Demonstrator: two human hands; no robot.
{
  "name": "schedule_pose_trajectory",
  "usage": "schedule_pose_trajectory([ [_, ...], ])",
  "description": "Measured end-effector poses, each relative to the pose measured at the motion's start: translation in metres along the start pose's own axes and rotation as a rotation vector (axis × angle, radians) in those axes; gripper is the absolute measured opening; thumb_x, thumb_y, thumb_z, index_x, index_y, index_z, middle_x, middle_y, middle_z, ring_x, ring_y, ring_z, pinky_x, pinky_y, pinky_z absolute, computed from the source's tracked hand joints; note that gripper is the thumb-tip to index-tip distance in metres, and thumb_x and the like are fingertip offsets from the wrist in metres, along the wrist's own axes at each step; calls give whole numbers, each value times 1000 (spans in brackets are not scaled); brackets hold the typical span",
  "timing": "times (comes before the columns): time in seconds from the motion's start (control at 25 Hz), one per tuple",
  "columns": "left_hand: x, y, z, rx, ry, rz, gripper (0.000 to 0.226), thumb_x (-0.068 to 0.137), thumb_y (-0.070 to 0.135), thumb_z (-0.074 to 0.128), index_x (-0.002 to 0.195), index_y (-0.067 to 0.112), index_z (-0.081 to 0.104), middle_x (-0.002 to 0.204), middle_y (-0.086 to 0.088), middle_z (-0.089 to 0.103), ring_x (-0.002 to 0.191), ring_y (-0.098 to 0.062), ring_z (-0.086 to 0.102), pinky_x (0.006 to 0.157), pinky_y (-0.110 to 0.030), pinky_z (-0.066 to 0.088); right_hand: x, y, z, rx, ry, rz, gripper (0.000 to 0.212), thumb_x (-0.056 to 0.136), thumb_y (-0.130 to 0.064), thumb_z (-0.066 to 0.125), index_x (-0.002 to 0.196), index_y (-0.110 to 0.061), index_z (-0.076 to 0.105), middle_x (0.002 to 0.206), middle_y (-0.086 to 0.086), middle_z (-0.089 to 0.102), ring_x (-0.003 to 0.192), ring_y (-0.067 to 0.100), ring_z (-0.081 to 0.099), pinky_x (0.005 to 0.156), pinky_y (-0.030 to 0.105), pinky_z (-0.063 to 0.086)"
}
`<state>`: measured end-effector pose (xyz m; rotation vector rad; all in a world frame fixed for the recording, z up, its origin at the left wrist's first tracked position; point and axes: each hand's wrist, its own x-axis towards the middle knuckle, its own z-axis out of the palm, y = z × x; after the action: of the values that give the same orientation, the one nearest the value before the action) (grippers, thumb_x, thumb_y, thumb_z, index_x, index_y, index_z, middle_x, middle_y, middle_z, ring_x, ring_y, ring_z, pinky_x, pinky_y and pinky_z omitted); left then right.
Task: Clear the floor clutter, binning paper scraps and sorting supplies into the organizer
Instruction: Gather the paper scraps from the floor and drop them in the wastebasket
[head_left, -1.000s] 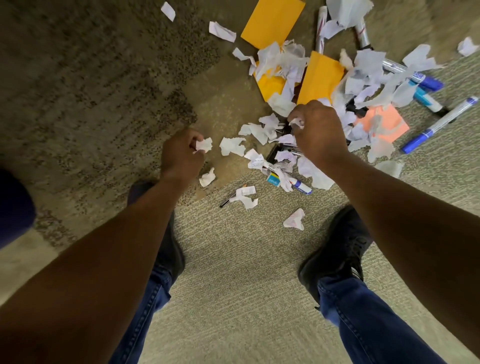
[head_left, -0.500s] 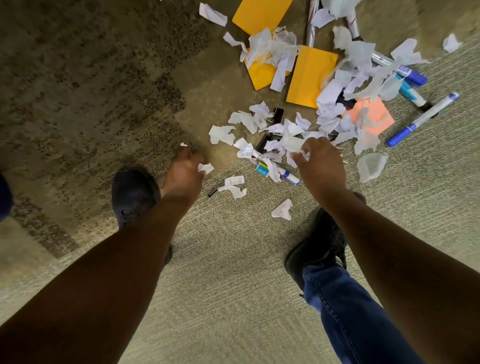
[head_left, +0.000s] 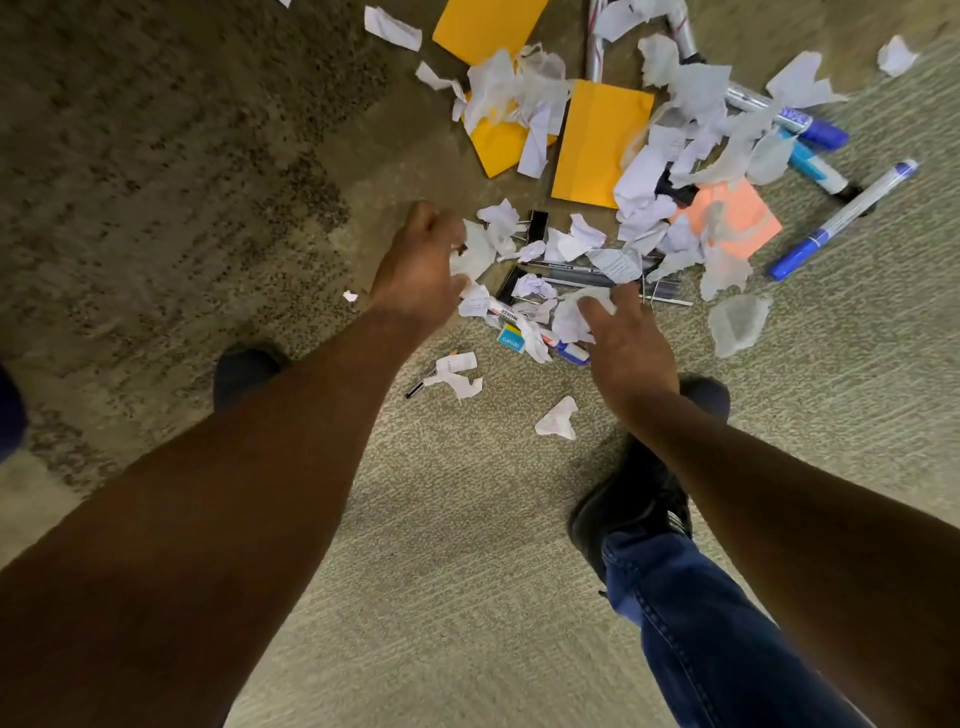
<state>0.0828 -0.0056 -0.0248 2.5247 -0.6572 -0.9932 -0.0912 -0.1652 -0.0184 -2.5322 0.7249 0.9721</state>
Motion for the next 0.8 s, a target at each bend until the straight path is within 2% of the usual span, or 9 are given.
schedule_pose_trajectory([
  [0.08, 9, 5, 4, 81, -40, 17, 57, 81, 8, 70, 130, 26, 47, 131, -9, 38, 112, -28, 50, 90, -38, 49, 2, 8, -1, -11, -22, -29, 51, 87, 6, 52, 129, -20, 43, 139, 13, 29, 113, 34, 46, 77, 39, 52],
  [0.12, 12, 7, 6, 121, -50, 27, 57, 82, 7, 69, 130, 27, 48, 130, -10, 38, 111, -29, 50, 90, -38, 49, 4, 11, -2, -17, -26, -37, 49, 88, 5, 53, 129, -19, 45, 140, 13, 30, 113, 34, 49, 77, 39, 52],
  [0.28, 15, 5, 8, 227, -101, 78, 35, 83, 2, 64, 117, 10, 63, 123, -17, 50, 106, -33, 54, 89, -29, 42, 14, 14, -7, 37, 12, -40, 37, 89, 1, 53, 124, -12, 54, 125, 16, 46, 98, 35, 58, 72, 35, 46],
  [0.36, 10, 4, 3, 129, -69, -48, 24, 82, 7, 69, 105, 9, 69, 113, -15, 60, 92, -26, 58, 77, -21, 39, 16, 12, -12, 171, 34, 4, 32, 87, -3, 58, 118, -11, 61, 119, 15, 55, 99, 32, 57, 79, 33, 45],
  [0.48, -3, 9, -19, -272, 13, -363, 23, 76, 20, 79, 95, 10, 70, 101, -10, 70, 81, -25, 67, 73, -28, 55, 10, 10, -32, 447, 81, 141, 27, 81, -15, 70, 108, -12, 69, 110, 10, 68, 92, 22, 62, 78, 22, 40],
  [0.56, -14, 15, -41, -652, -62, -499, 26, 75, 21, 81, 95, 9, 70, 95, -7, 74, 85, -25, 71, 75, -37, 59, 1, 9, -49, 642, 59, 263, 26, 78, -24, 76, 102, -17, 70, 99, 0, 69, 77, 10, 60, 66, 12, 39],
  [0.64, -27, 26, -62, -972, -141, -542, 18, 78, 17, 77, 94, 13, 71, 88, -2, 75, 81, -18, 71, 73, -32, 57, -11, 8, -72, 999, 13, 393, 23, 75, -25, 81, 94, -24, 67, 88, -7, 69, 64, 2, 61, 53, 7, 41],
  [0.72, -42, 40, -85, -1222, -149, -560, 14, 81, 10, 71, 95, 13, 69, 86, 1, 75, 80, -13, 69, 73, -26, 55, -24, 2, -99, 1327, -50, 438, 21, 75, -19, 80, 93, -18, 69, 91, -1, 73, 68, 6, 67, 60, 18, 48],
  [0.8, -55, 52, -106, -1354, -128, -575, 16, 82, 7, 69, 97, 12, 68, 88, 0, 75, 82, -11, 69, 73, -21, 54, -33, -5, -127, 1540, -95, 414, 21, 78, -12, 76, 98, -13, 69, 100, 6, 74, 89, 18, 70, 79, 32, 51],
])
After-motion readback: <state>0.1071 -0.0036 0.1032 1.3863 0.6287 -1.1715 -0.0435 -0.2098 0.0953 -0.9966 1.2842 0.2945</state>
